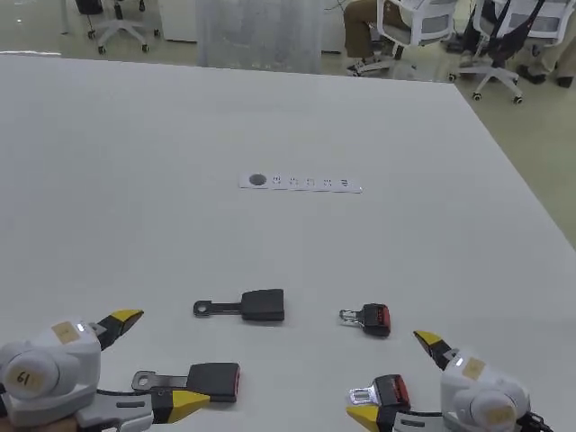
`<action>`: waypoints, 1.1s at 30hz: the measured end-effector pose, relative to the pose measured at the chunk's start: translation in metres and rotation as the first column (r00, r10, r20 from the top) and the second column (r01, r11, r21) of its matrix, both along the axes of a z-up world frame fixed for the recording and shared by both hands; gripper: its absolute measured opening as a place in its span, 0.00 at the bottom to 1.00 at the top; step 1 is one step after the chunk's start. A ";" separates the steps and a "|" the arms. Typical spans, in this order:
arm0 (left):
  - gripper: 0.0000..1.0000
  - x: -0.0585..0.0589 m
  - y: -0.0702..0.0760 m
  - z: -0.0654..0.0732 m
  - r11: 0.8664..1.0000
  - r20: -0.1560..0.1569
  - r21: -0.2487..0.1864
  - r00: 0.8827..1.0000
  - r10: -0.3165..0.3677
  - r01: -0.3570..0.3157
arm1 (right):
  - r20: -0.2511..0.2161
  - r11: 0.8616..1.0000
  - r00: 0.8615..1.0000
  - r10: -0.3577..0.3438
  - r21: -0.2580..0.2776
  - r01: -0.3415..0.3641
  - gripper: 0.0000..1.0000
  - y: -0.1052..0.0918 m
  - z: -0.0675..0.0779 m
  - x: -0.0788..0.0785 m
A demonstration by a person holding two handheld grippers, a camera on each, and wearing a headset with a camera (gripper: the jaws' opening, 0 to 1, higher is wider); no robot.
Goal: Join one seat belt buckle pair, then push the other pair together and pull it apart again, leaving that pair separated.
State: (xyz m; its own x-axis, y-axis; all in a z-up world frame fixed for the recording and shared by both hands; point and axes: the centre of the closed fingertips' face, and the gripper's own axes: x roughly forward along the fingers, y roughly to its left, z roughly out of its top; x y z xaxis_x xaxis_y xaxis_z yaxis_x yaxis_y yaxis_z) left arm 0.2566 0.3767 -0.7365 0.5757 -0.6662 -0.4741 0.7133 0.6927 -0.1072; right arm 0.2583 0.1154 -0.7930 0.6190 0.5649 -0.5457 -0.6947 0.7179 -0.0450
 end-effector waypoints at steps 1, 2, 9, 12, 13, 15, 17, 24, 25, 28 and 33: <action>1.00 0.000 0.000 0.000 1.000 0.000 -0.001 1.000 0.000 0.000 | 0.001 1.000 1.000 0.001 0.000 -0.001 0.99 0.000 0.000 0.000; 1.00 0.000 0.000 0.000 1.000 0.000 -0.001 1.000 0.000 0.000 | 0.001 1.000 1.000 0.000 0.002 0.000 0.99 0.001 0.000 0.000; 1.00 0.001 0.000 0.000 1.000 0.002 -0.001 1.000 -0.001 0.001 | 0.002 1.000 1.000 0.002 0.005 -0.002 0.99 0.001 0.001 0.000; 1.00 0.000 -0.001 0.001 1.000 0.003 0.001 1.000 -0.003 0.003 | 0.004 1.000 1.000 0.007 0.006 -0.007 0.99 0.001 0.001 0.000; 1.00 0.001 -0.001 0.001 1.000 0.004 0.001 1.000 -0.004 0.004 | 0.011 1.000 1.000 0.029 0.003 -0.029 0.99 0.002 0.002 -0.001; 1.00 0.000 -0.001 0.002 1.000 0.006 0.001 1.000 -0.012 0.012 | 0.018 0.994 0.995 0.101 -0.040 -0.100 0.99 0.005 0.000 -0.005; 1.00 0.000 -0.001 0.003 1.000 0.011 0.004 1.000 -0.019 0.019 | 0.012 0.994 0.994 0.107 -0.032 -0.106 0.99 0.007 0.001 -0.006; 1.00 0.000 -0.002 0.002 1.000 0.008 0.007 1.000 -0.026 0.026 | 0.024 0.993 0.993 0.114 -0.015 -0.113 0.99 0.008 0.007 -0.002; 1.00 -0.001 -0.003 0.002 1.000 0.008 0.009 1.000 -0.028 0.028 | 0.023 0.993 0.993 0.113 -0.014 -0.113 0.99 0.008 0.007 -0.002; 1.00 0.000 -0.003 0.002 1.000 0.008 0.009 1.000 -0.030 0.030 | 0.015 0.993 0.993 0.115 -0.009 -0.115 0.99 0.009 0.006 -0.002; 1.00 -0.001 -0.004 0.000 0.999 0.002 0.012 0.999 -0.032 0.032 | -0.001 0.997 0.998 0.067 0.046 -0.067 0.99 0.007 0.007 0.001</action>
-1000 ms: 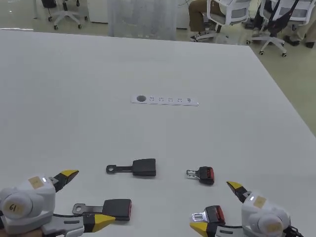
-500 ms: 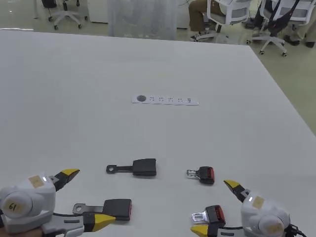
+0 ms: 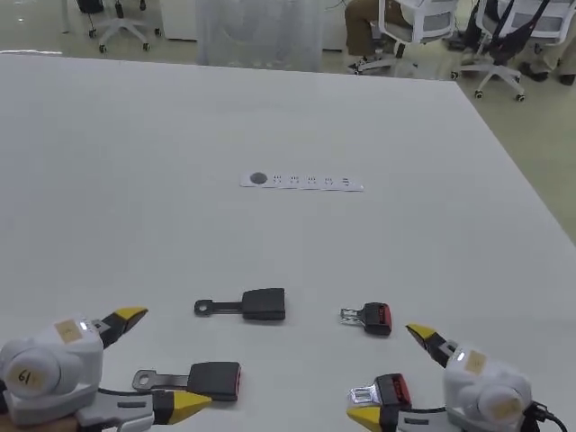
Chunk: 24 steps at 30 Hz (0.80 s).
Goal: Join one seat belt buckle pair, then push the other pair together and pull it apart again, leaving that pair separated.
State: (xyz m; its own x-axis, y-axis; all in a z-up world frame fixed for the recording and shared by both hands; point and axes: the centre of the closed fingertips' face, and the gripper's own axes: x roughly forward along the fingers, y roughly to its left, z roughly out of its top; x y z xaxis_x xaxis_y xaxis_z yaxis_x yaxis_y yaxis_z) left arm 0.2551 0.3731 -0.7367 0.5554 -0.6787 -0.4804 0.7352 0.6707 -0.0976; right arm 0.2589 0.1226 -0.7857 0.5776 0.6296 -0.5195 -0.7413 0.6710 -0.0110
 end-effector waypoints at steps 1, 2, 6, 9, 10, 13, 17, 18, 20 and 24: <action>1.00 0.000 0.000 -0.001 1.000 -0.002 0.000 1.000 0.000 0.000 | 0.002 1.000 1.000 -0.012 0.000 0.012 0.99 -0.002 0.000 0.001; 1.00 0.000 0.000 -0.002 1.000 -0.004 -0.001 1.000 0.000 0.000 | -0.005 1.000 1.000 -0.023 0.005 0.023 0.99 -0.002 -0.001 0.002; 1.00 0.001 -0.003 -0.006 1.000 -0.009 0.003 1.000 -0.011 0.011 | -0.013 1.000 1.000 -0.013 0.000 0.013 0.98 0.000 -0.004 0.000; 1.00 0.004 -0.003 -0.007 1.000 -0.010 0.004 1.000 -0.014 0.014 | 0.000 1.000 1.000 0.007 -0.003 -0.007 0.97 0.001 -0.002 -0.001; 1.00 0.004 -0.003 -0.008 1.000 -0.009 0.005 1.000 -0.016 0.016 | -0.002 1.000 1.000 0.009 -0.004 -0.009 0.97 0.000 -0.002 -0.001; 1.00 0.006 -0.003 -0.009 1.000 -0.009 0.008 1.000 -0.026 0.026 | -0.007 1.000 1.000 0.018 -0.008 -0.018 0.97 -0.003 -0.003 0.000; 1.00 0.009 -0.002 -0.013 0.999 -0.014 0.021 0.999 -0.035 0.035 | -0.019 0.999 0.999 0.042 -0.020 -0.042 0.97 -0.006 -0.006 0.001; 1.00 0.009 -0.002 -0.013 0.999 -0.013 0.025 0.999 -0.037 0.037 | -0.022 0.998 0.998 0.052 -0.022 -0.052 0.97 -0.005 -0.007 0.000; 1.00 0.010 -0.003 -0.014 0.999 -0.015 0.029 0.999 -0.042 0.042 | -0.045 0.996 0.995 0.088 -0.026 -0.089 0.97 -0.004 -0.011 -0.003; 1.00 0.012 -0.004 -0.018 0.998 -0.023 0.037 0.998 -0.051 0.052 | -0.067 0.990 0.989 0.132 -0.041 -0.135 0.96 -0.003 -0.016 -0.005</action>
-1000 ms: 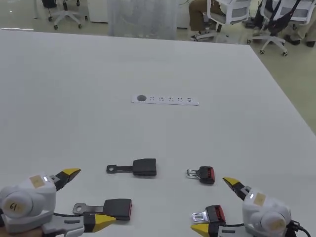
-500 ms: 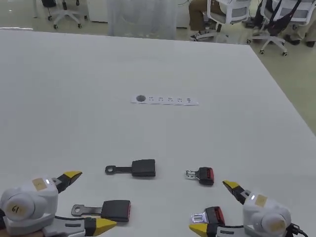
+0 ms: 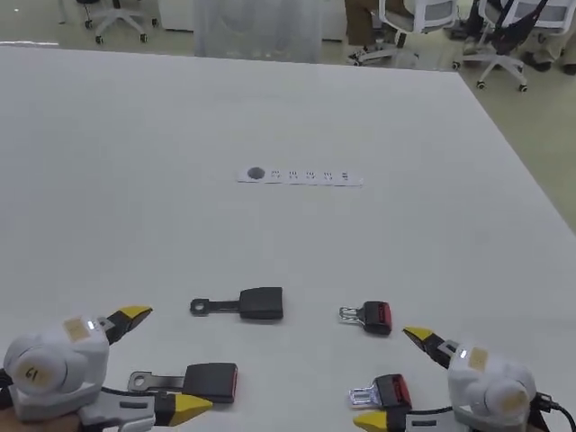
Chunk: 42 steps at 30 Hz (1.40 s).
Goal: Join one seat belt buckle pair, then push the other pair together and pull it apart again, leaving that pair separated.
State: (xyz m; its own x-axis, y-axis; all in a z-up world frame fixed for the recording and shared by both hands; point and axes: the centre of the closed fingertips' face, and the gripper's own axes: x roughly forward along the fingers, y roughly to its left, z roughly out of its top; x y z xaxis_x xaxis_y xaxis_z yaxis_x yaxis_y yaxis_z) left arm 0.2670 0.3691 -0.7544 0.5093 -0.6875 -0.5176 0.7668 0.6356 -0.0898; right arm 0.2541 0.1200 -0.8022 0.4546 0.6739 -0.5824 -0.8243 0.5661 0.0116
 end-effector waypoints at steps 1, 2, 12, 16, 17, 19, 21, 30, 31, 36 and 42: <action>1.00 0.000 0.000 -0.001 1.000 -0.001 0.003 1.000 -0.004 0.004 | -0.003 1.000 1.000 0.007 -0.004 -0.007 0.96 0.000 -0.001 0.000; 1.00 0.000 -0.001 -0.002 1.000 -0.001 0.012 1.000 -0.014 0.014 | -0.009 1.000 1.000 0.015 -0.006 -0.015 0.96 0.000 -0.002 0.000; 0.96 0.004 -0.004 -0.010 0.997 -0.014 0.050 0.998 -0.065 0.066 | -0.048 0.993 0.993 0.108 -0.033 -0.110 0.88 -0.005 -0.009 0.001; 0.94 0.007 -0.007 -0.013 0.994 -0.020 0.061 0.996 -0.087 0.088 | -0.063 0.986 0.987 0.147 -0.065 -0.151 0.87 -0.008 -0.015 -0.001; 0.94 0.007 -0.008 -0.015 0.993 -0.022 0.067 0.995 -0.096 0.097 | -0.066 0.985 0.986 0.154 -0.068 -0.158 0.87 -0.009 -0.017 -0.001; 0.92 0.009 -0.008 -0.019 0.990 -0.026 0.077 0.993 -0.114 0.116 | -0.074 0.983 0.984 0.165 -0.075 -0.170 0.86 -0.011 -0.020 0.000; 0.91 0.009 -0.009 -0.021 0.988 -0.033 0.084 0.992 -0.125 0.128 | -0.081 0.974 0.977 0.198 -0.097 -0.206 0.86 -0.014 -0.025 -0.002; 0.87 0.008 -0.013 -0.042 0.972 -0.067 0.113 0.978 -0.199 0.206 | -0.148 0.947 0.951 0.273 -0.134 -0.293 0.80 -0.023 -0.040 -0.006; 0.85 0.007 -0.014 -0.045 0.969 -0.075 0.114 0.975 -0.211 0.218 | -0.157 0.944 0.947 0.279 -0.134 -0.300 0.80 -0.023 -0.041 -0.007; 0.80 0.001 -0.021 -0.057 0.957 -0.112 0.109 0.960 -0.257 0.269 | -0.184 0.931 0.935 0.303 -0.150 -0.332 0.76 -0.026 -0.049 -0.010; 0.73 -0.009 -0.027 -0.078 0.924 -0.164 0.139 0.929 -0.332 0.355 | -0.222 0.909 0.912 0.346 -0.162 -0.384 0.71 -0.028 -0.055 -0.015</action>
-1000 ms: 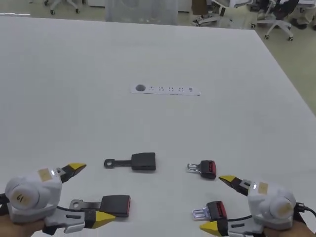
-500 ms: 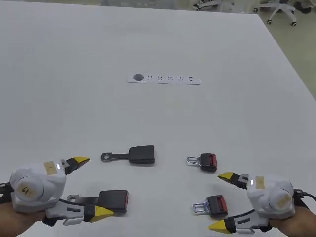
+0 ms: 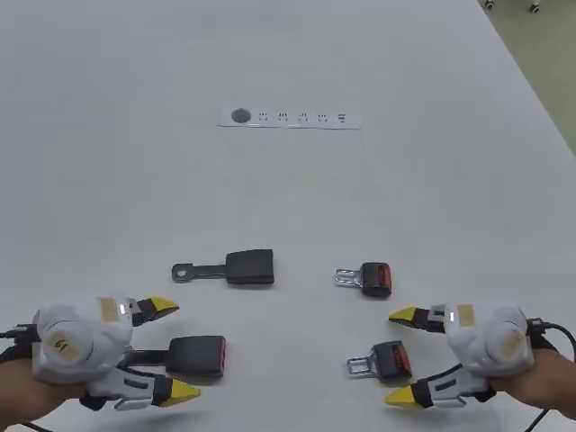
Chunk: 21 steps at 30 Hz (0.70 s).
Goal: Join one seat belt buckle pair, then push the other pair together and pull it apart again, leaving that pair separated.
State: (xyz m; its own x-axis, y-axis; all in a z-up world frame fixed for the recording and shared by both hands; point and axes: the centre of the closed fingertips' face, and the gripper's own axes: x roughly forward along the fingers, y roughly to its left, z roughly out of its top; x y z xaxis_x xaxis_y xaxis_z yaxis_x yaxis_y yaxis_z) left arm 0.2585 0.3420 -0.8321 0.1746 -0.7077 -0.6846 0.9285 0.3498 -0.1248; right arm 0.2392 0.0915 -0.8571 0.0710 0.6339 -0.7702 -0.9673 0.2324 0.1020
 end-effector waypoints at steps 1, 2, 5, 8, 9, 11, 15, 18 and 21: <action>0.73 0.000 -0.001 -0.002 1.000 -0.002 0.003 1.000 -0.006 0.006 | -0.002 1.000 1.000 0.003 -0.002 -0.003 0.71 0.000 0.000 0.000; 0.72 -0.001 -0.001 -0.005 1.000 -0.003 0.014 1.000 -0.022 0.022 | -0.005 1.000 1.000 0.010 -0.004 -0.010 0.71 0.000 -0.001 -0.001; 0.69 -0.004 0.001 -0.018 0.997 -0.009 0.049 0.998 -0.065 0.065 | -0.013 1.000 1.000 0.022 -0.009 -0.022 0.67 -0.001 -0.003 -0.001; 0.66 -0.007 0.001 -0.026 0.994 -0.021 0.069 0.996 -0.082 0.083 | -0.015 0.999 0.999 0.039 -0.007 -0.039 0.62 -0.001 -0.002 -0.001; 0.65 -0.005 -0.001 -0.023 0.994 0.010 0.055 0.995 -0.096 0.096 | -0.013 0.999 0.999 0.046 -0.011 -0.046 0.61 -0.001 -0.002 0.000; 0.62 -0.005 0.001 -0.023 0.993 0.006 0.064 0.995 -0.096 0.096 | -0.018 0.998 0.998 0.066 -0.016 -0.066 0.58 -0.002 -0.002 0.000; 0.45 -0.001 0.005 -0.021 0.986 0.040 0.108 0.990 -0.134 0.129 | -0.030 0.995 0.995 0.093 -0.028 -0.094 0.49 -0.003 -0.001 -0.004; 0.44 -0.003 0.007 -0.023 0.974 0.068 0.139 0.979 -0.190 0.179 | -0.038 0.995 0.994 0.098 -0.026 -0.099 0.39 -0.003 -0.002 -0.006; 0.41 -0.004 0.005 -0.023 0.971 0.063 0.148 0.978 -0.200 0.189 | -0.039 0.995 0.995 0.091 -0.026 -0.092 0.39 -0.002 -0.001 -0.006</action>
State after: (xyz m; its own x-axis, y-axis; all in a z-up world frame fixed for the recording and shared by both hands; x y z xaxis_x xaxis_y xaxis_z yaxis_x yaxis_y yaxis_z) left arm 0.2545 0.3469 -0.8555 0.0986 -0.6311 -0.7694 0.9853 0.1704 -0.0135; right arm 0.2333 0.0893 -0.8579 -0.0156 0.6145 -0.7887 -0.9802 0.1462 0.1333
